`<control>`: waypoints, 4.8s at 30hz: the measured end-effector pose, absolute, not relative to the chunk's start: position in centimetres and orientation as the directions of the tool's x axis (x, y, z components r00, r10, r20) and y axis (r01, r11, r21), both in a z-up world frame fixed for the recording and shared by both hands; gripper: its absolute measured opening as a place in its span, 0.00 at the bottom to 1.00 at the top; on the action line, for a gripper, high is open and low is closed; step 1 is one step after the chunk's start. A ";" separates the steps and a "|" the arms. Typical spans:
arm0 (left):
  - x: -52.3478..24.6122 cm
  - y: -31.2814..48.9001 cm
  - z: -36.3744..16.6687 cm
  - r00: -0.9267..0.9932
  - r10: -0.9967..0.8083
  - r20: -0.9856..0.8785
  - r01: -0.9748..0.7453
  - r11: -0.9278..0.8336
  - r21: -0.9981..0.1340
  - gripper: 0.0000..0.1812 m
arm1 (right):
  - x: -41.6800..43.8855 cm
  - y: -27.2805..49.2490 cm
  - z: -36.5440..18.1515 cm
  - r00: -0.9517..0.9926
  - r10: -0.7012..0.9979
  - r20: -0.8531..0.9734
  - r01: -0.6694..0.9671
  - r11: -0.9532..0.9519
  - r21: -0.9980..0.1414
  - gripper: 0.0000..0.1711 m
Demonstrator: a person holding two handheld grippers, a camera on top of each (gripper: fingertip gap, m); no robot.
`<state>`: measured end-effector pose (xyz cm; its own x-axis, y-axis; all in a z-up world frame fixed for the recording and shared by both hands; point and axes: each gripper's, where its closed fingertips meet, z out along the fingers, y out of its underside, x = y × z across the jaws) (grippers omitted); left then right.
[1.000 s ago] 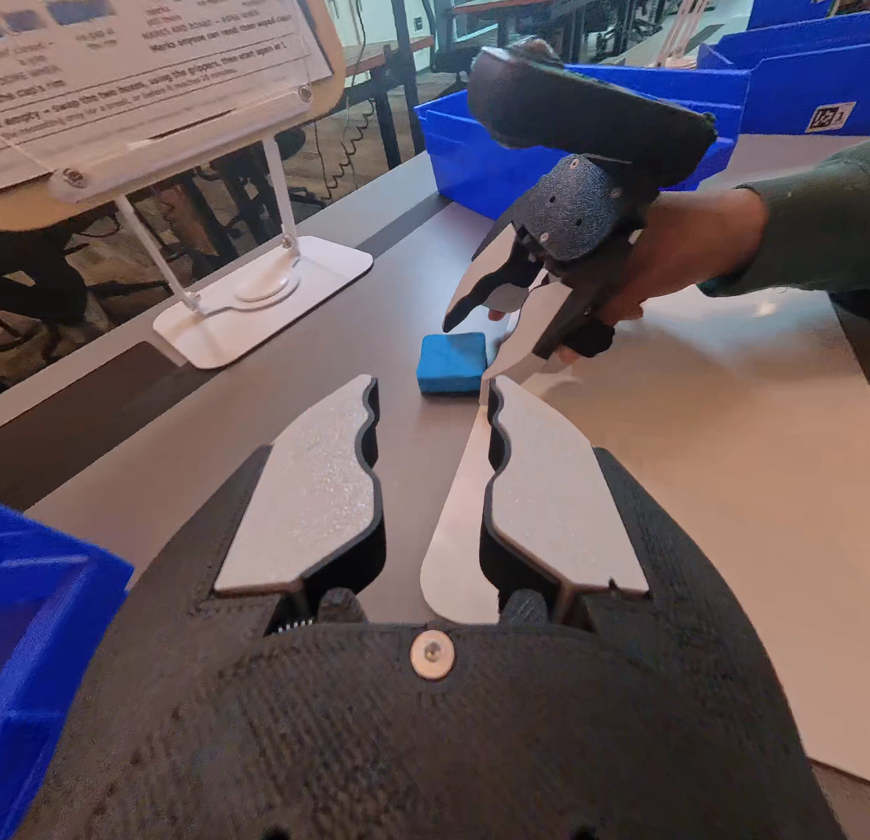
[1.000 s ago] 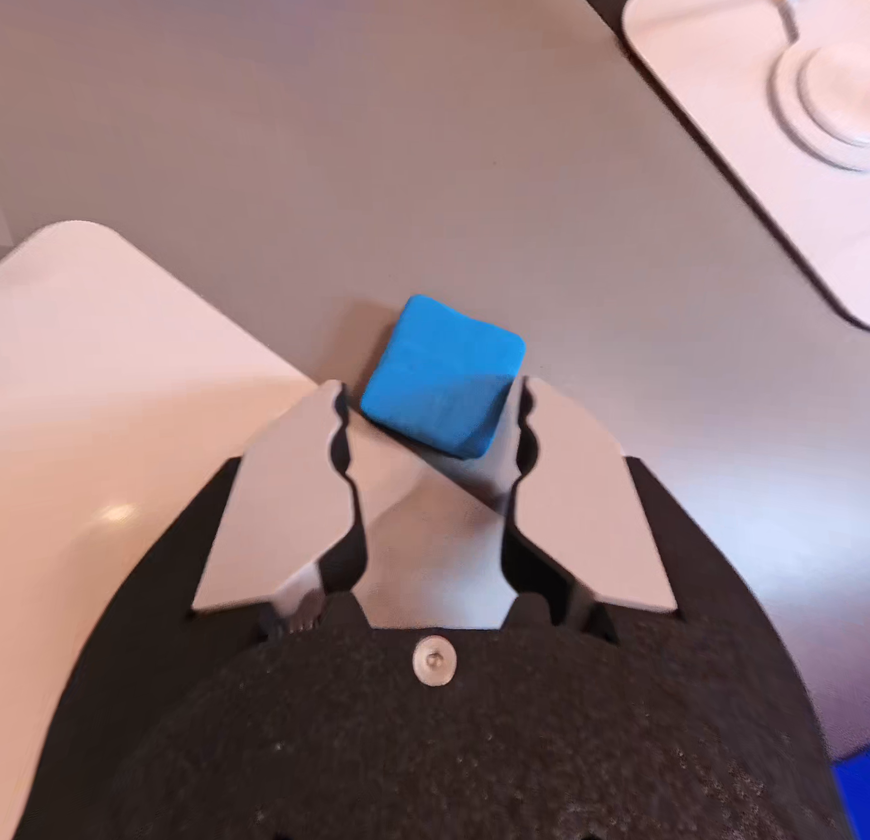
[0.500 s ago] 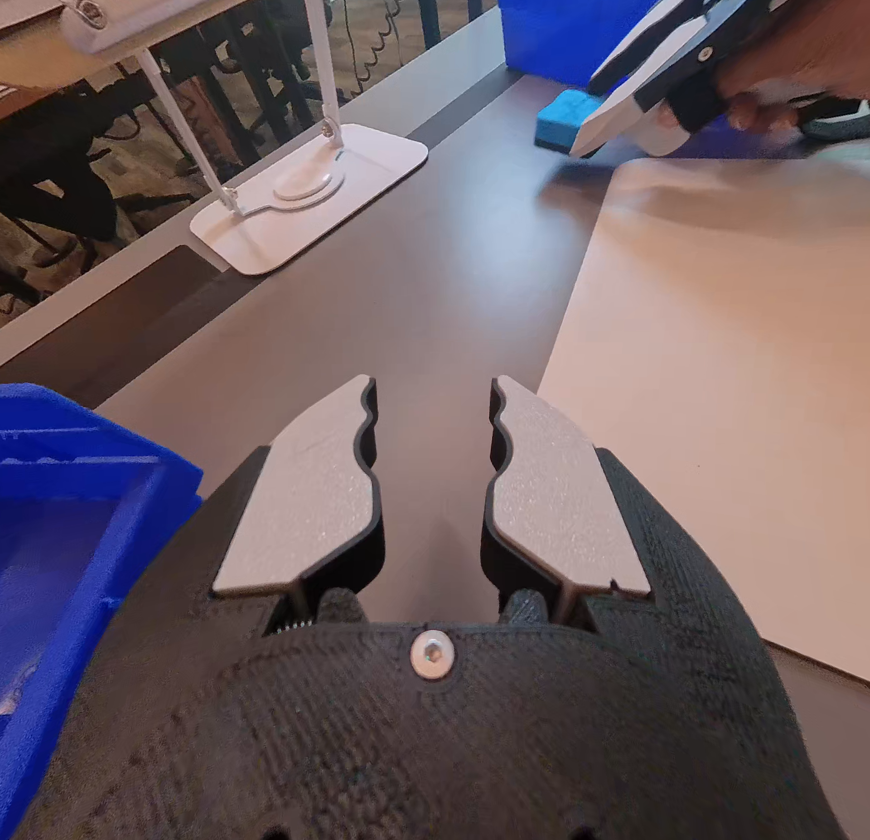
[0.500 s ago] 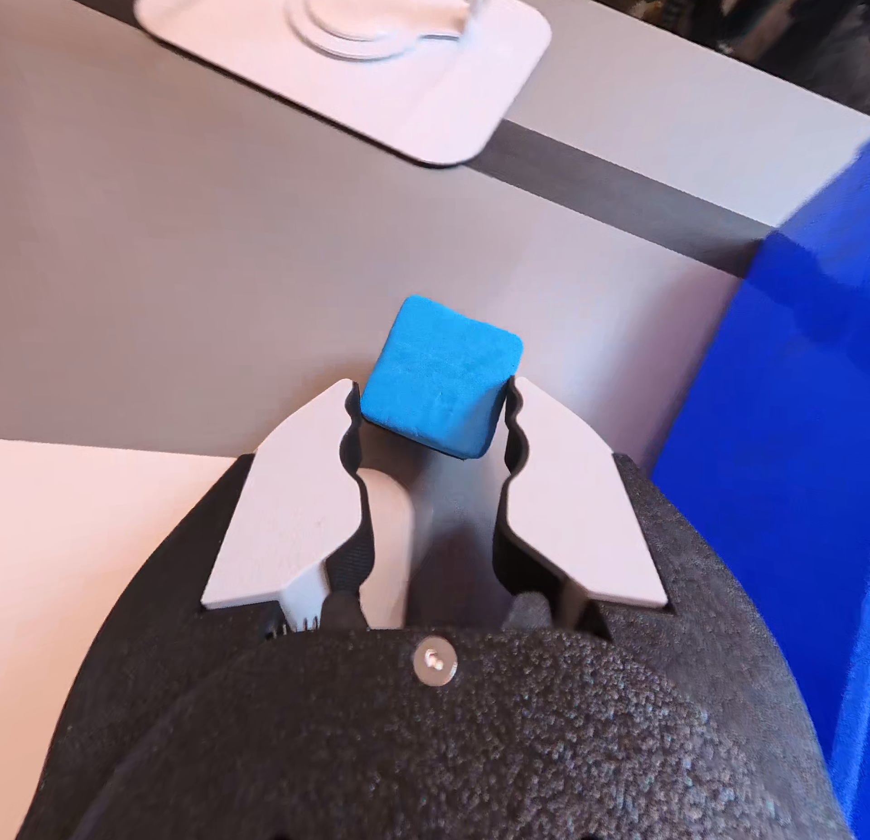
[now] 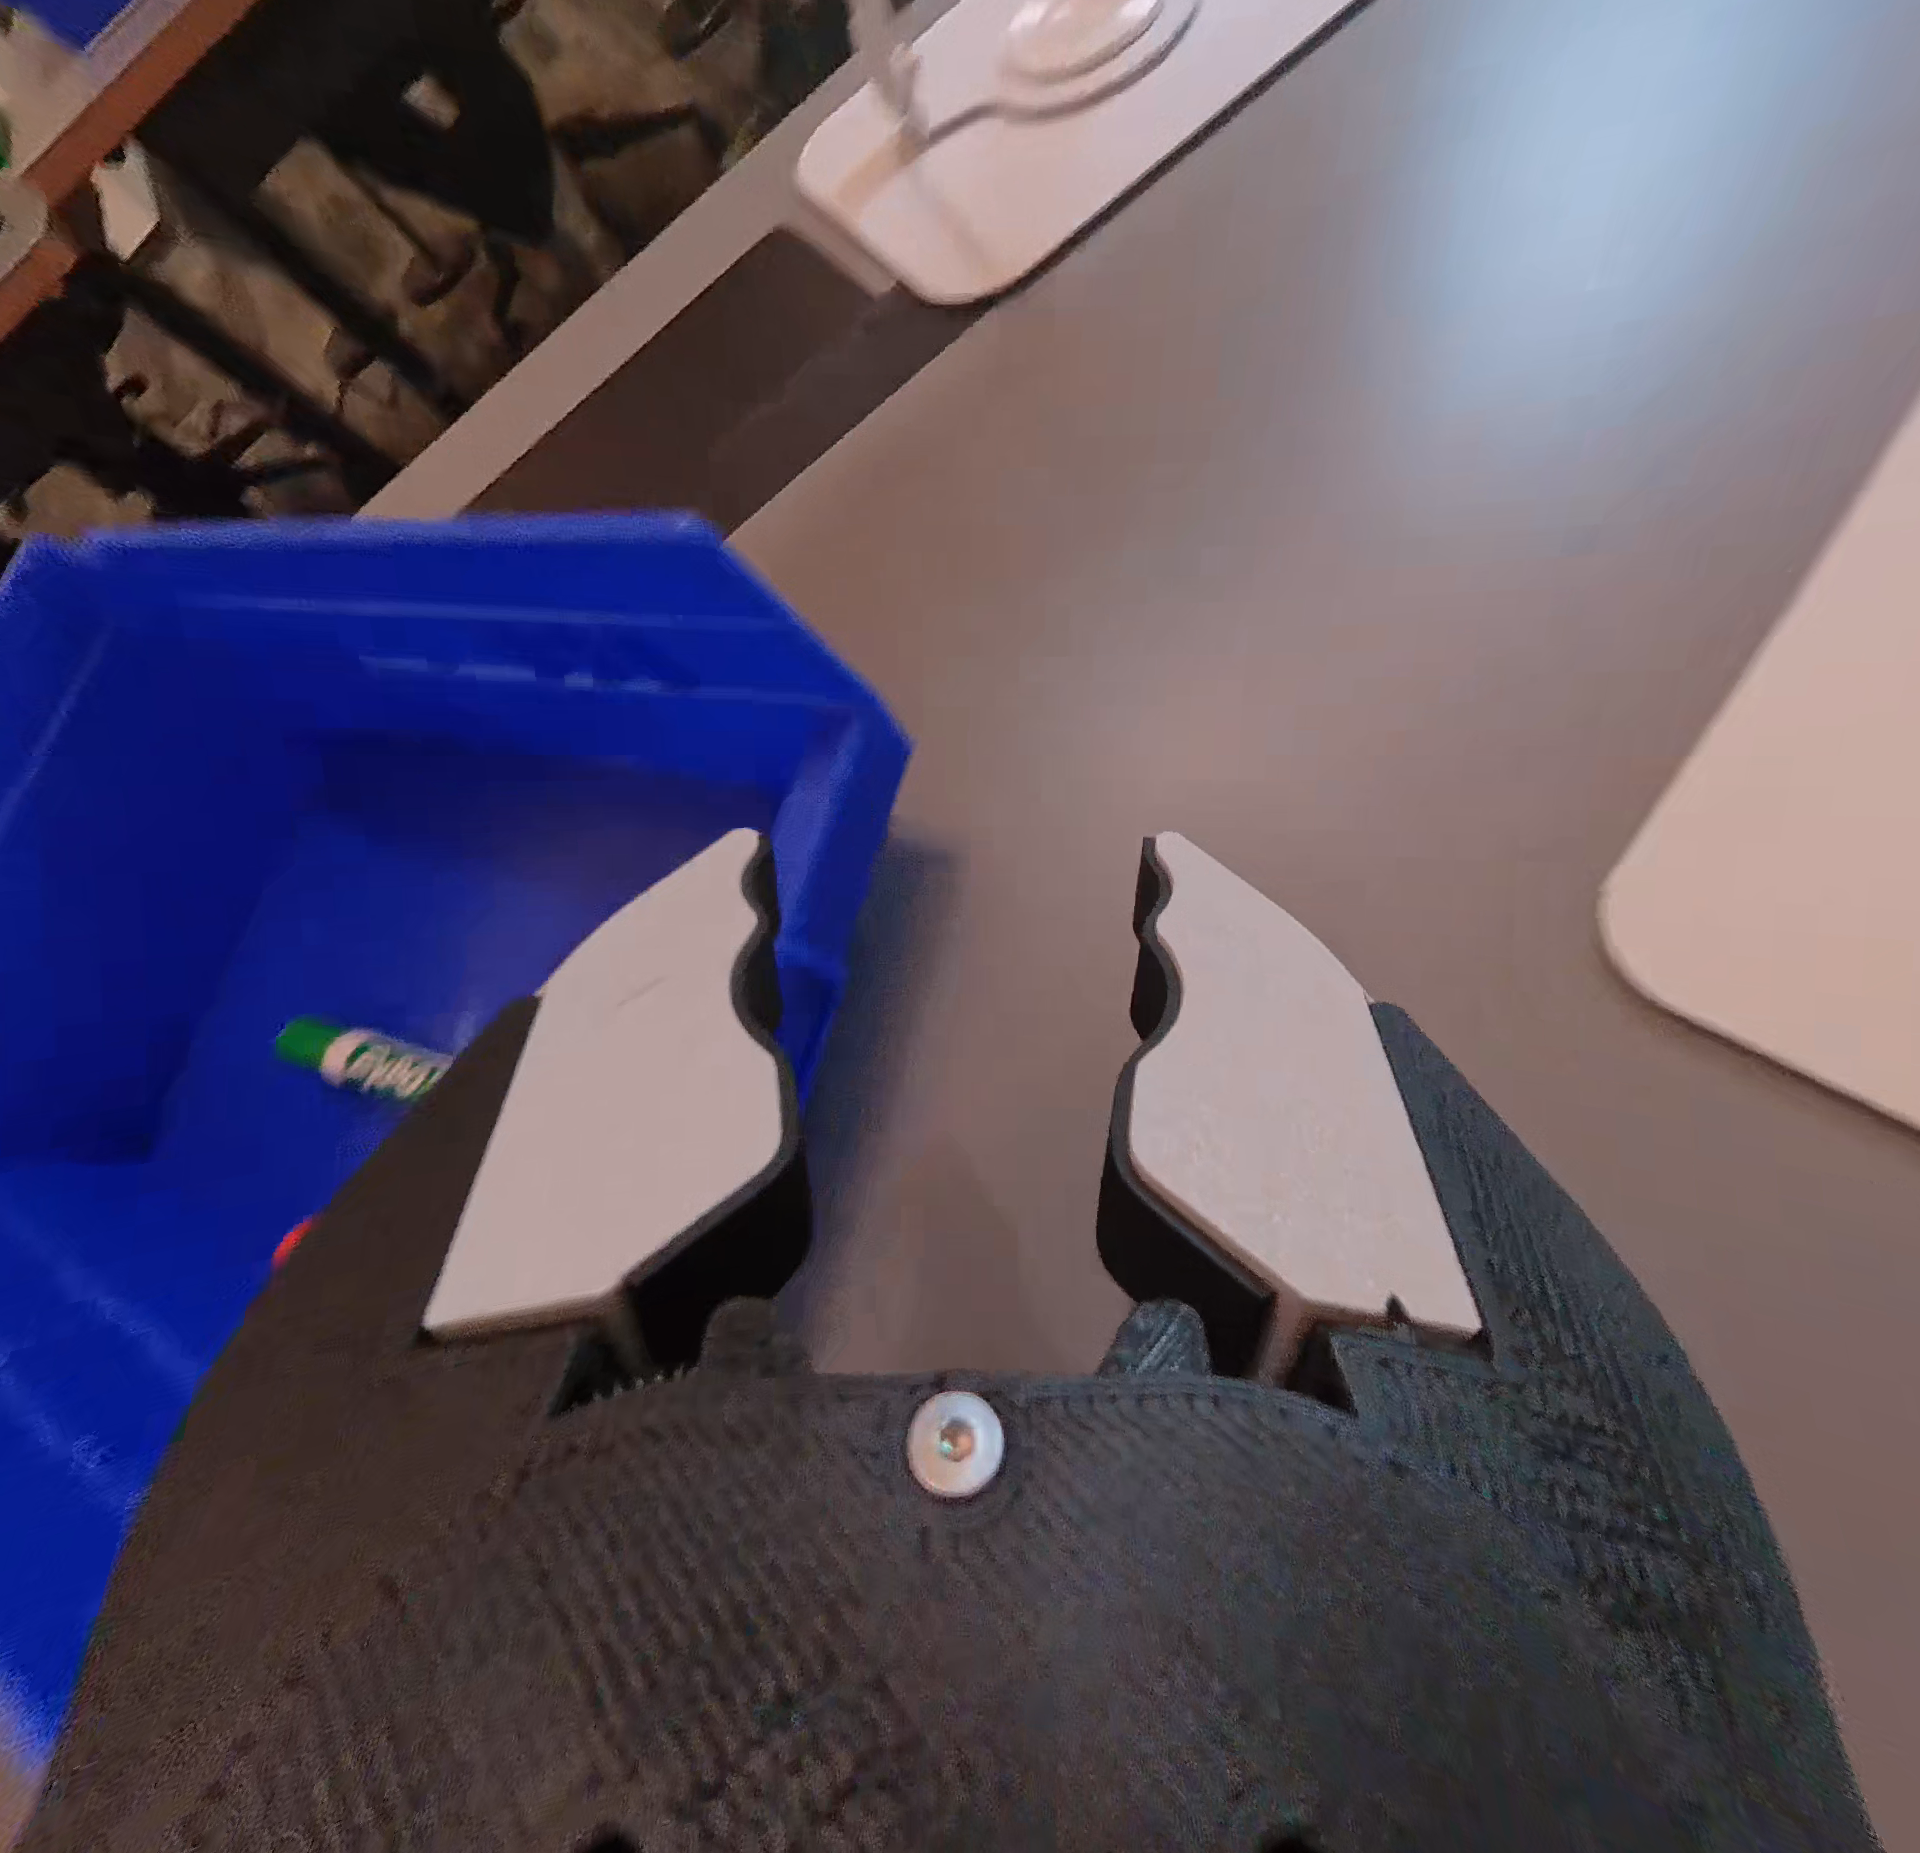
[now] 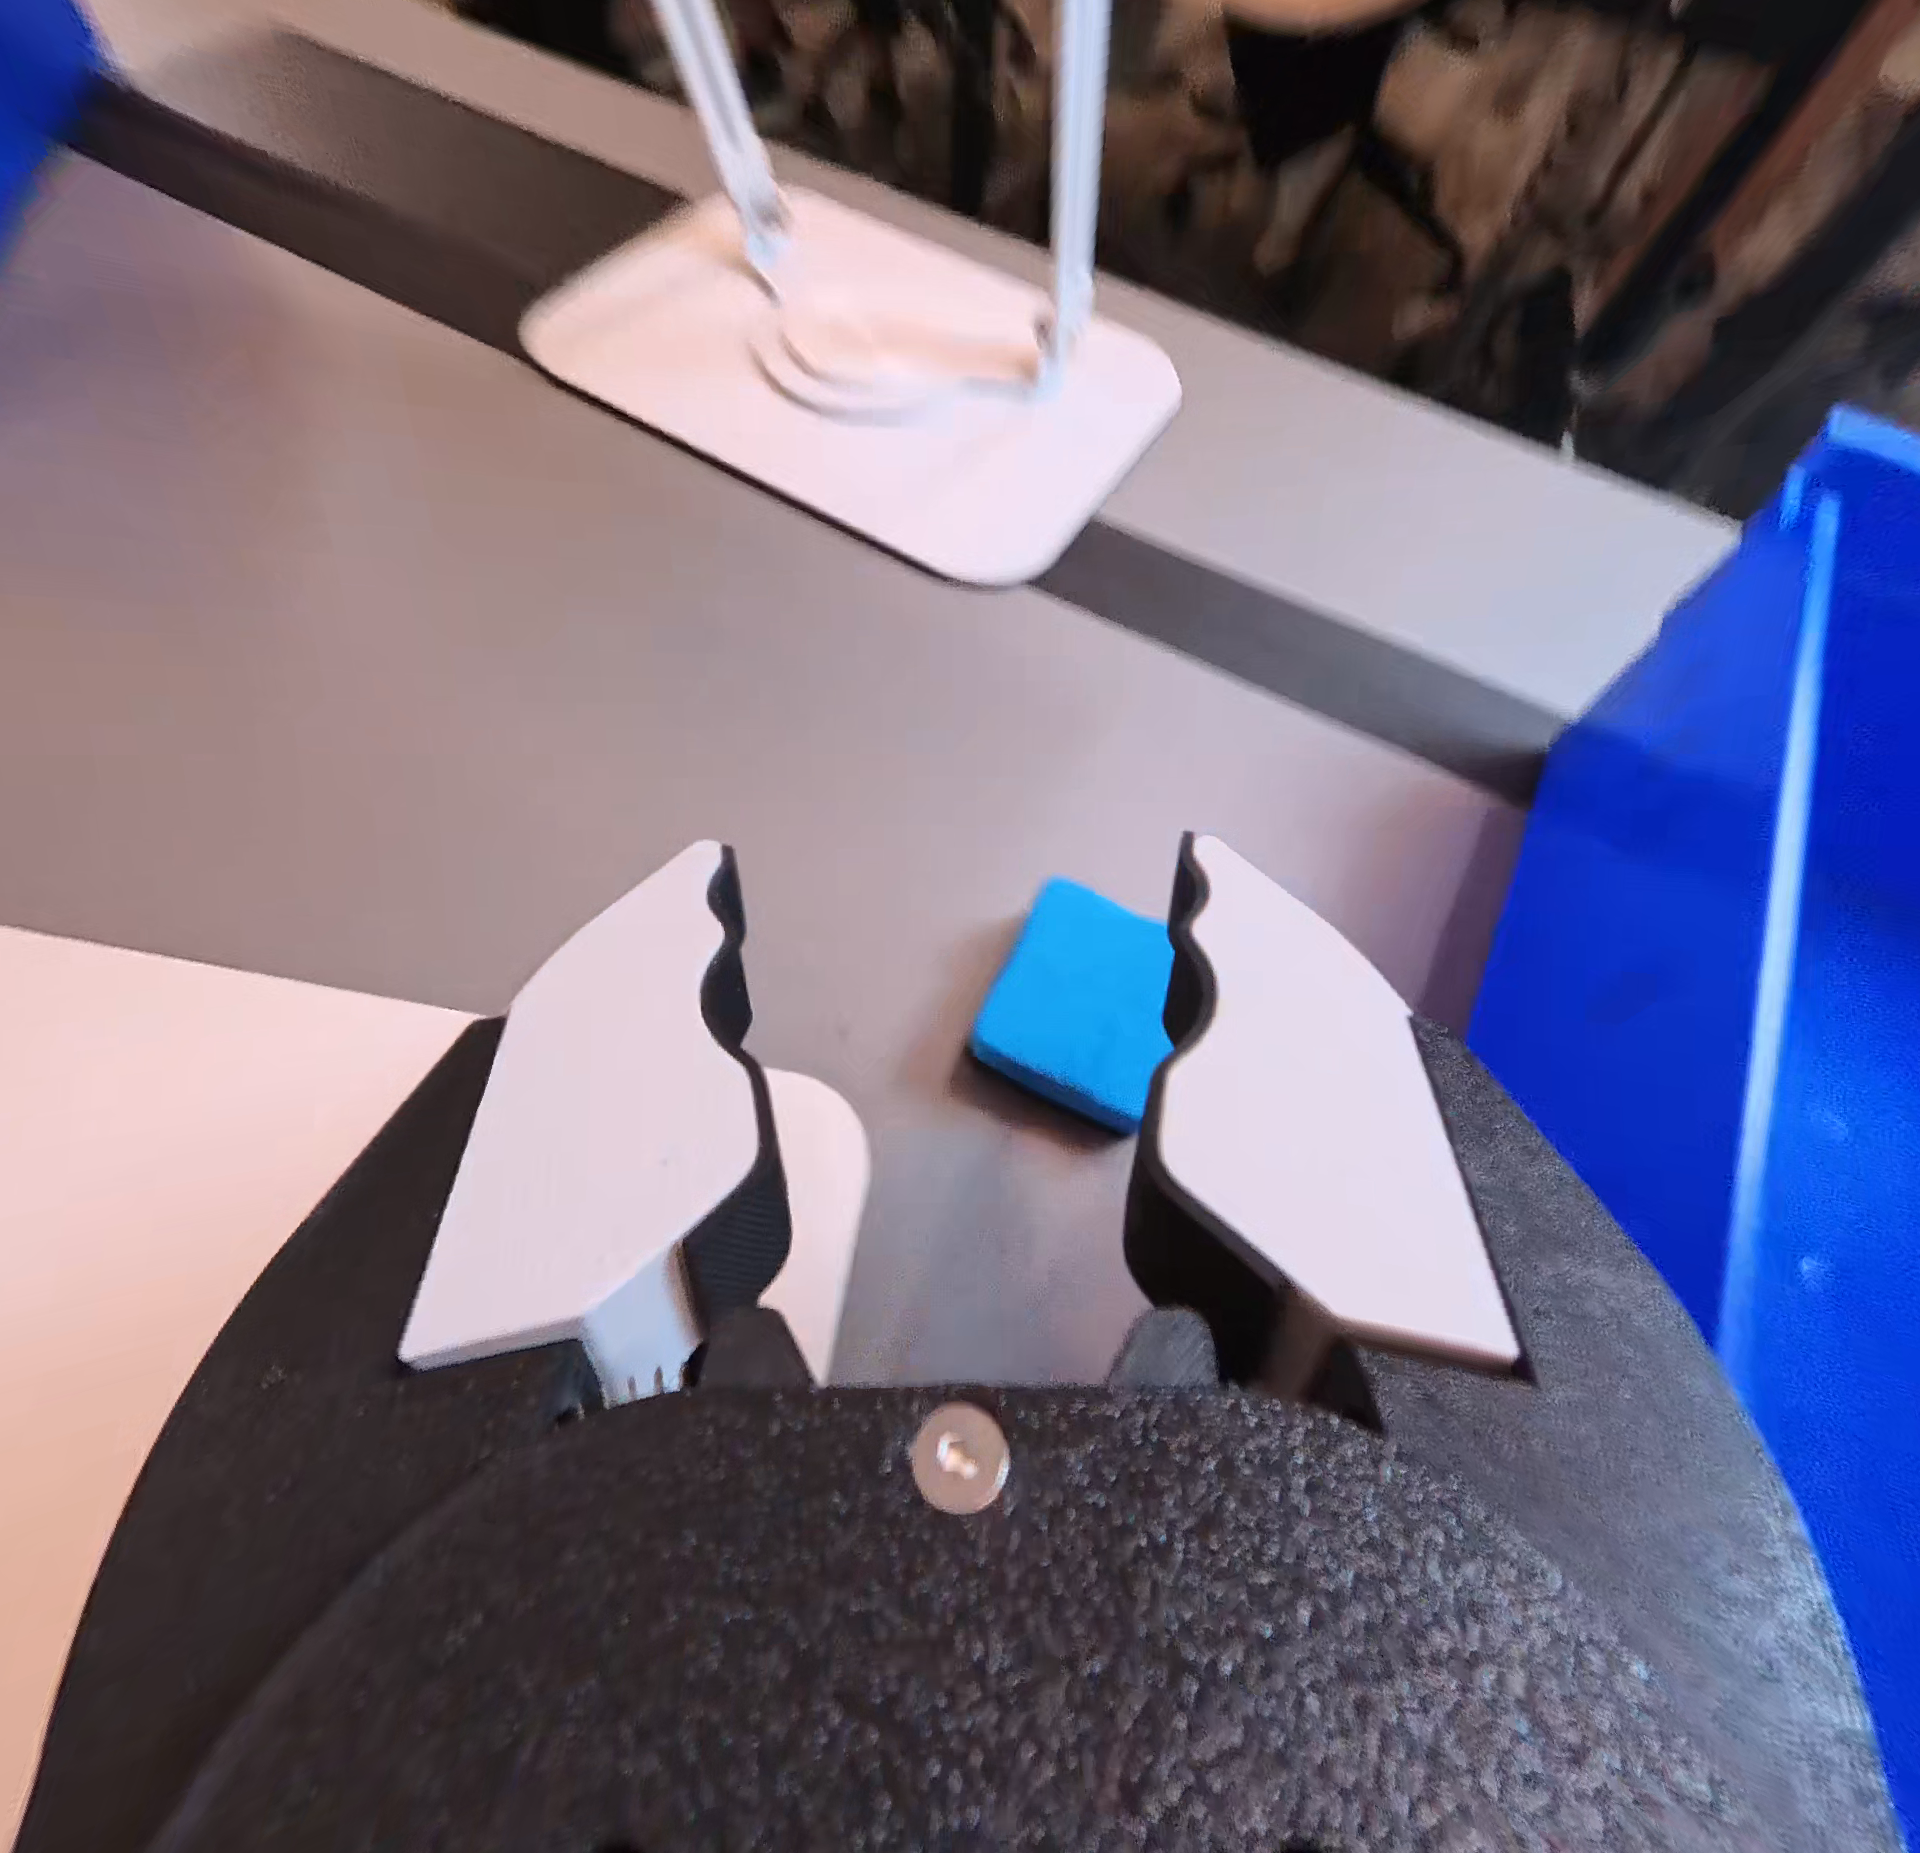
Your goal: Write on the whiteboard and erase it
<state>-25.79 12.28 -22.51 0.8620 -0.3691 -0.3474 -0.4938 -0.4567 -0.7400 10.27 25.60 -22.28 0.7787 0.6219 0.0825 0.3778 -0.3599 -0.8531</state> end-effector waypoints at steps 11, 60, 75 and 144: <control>-34.4 10.4 -27.1 0.733 -0.320 -0.601 -0.591 -0.736 -0.329 0.19 | 7.1 15.9 -20.0 0.566 0.793 0.224 0.472 -0.089 -0.877 0.42; -31.9 17.3 -17.8 0.881 -0.470 -0.046 -0.420 -0.737 -0.530 0.10 | 8.7 12.5 -20.3 0.570 0.798 0.196 0.361 -0.029 -0.932 0.37; -10.2 6.4 -7.5 0.219 -0.757 0.616 0.614 -0.384 -0.690 0.10 | -4.5 3.1 -15.2 0.320 0.900 0.297 0.245 0.224 -0.943 0.37; -1.8 1.1 -18.0 -0.087 -0.562 0.823 0.151 -0.824 -0.547 0.11 | -3.8 1.3 -19.0 0.052 0.995 0.085 0.180 0.074 -0.981 0.20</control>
